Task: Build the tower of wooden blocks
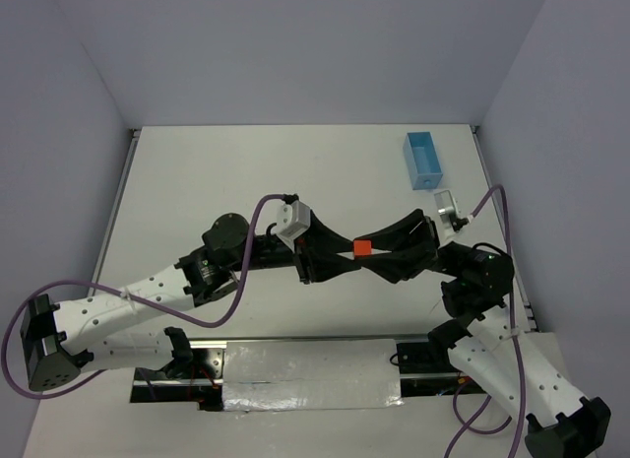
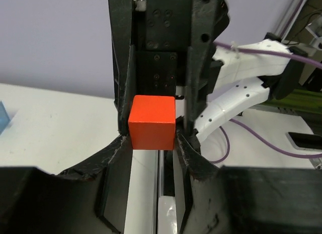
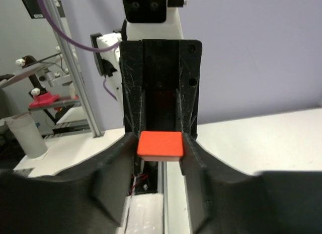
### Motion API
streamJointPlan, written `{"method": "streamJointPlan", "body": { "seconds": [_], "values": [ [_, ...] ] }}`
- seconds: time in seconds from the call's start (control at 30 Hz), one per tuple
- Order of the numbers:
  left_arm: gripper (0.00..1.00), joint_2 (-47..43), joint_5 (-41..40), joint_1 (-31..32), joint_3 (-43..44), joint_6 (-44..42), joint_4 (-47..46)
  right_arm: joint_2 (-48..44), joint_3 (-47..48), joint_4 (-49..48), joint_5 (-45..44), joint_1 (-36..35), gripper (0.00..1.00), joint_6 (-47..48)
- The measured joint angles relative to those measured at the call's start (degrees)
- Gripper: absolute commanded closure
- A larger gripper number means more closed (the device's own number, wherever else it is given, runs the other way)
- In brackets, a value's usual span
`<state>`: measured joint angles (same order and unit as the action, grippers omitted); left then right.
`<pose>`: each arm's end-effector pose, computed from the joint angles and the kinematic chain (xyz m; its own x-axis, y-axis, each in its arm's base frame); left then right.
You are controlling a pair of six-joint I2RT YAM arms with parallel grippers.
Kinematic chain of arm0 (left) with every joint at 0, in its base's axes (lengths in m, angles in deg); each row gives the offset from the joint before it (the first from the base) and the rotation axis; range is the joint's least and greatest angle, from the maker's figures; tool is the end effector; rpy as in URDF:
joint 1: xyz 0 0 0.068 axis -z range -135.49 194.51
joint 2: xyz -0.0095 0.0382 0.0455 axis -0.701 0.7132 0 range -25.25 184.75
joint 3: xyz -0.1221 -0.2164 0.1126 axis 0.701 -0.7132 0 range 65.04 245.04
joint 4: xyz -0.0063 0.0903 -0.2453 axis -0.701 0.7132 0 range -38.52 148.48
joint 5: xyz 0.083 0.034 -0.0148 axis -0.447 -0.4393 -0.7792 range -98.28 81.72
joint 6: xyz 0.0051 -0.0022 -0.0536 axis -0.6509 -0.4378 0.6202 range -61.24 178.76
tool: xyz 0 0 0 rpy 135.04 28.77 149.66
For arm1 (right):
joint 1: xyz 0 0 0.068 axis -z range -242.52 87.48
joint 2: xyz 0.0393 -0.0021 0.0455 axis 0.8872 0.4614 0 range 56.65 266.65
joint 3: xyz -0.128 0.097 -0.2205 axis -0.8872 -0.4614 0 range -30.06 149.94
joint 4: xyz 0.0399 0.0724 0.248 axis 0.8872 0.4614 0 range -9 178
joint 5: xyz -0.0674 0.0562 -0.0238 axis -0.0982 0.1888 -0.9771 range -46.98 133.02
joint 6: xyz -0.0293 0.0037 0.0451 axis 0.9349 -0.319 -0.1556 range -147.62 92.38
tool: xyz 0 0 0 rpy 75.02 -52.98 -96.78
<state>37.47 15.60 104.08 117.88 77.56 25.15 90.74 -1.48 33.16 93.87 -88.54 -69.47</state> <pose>0.1156 -0.2253 0.3955 -0.1818 -0.2724 -0.9449 0.9787 0.0427 -0.2006 0.0978 0.0785 0.3626 -0.0777 0.4308 -0.8991 -0.9938 0.0382 0.1042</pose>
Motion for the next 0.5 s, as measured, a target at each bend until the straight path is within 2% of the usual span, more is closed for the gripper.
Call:
{"method": "streamJointPlan", "body": {
  "seconds": [0.13,0.27,0.5],
  "values": [
    [1.0,0.0,-1.46,0.0,0.72,-2.47,4.46,-0.5,3.74,11.32,1.55,-0.07,0.38,4.59],
    [1.0,-0.9,-2.75,0.0,2.27,-5.16,9.38,-0.59,9.97,25.62,2.54,-0.09,0.35,11.3],
    [1.0,-2.97,-3.17,-0.02,4.59,-8.63,17.55,-2.01,14.38,41.64,2.93,-0.11,0.29,20.72]
  ]
}}
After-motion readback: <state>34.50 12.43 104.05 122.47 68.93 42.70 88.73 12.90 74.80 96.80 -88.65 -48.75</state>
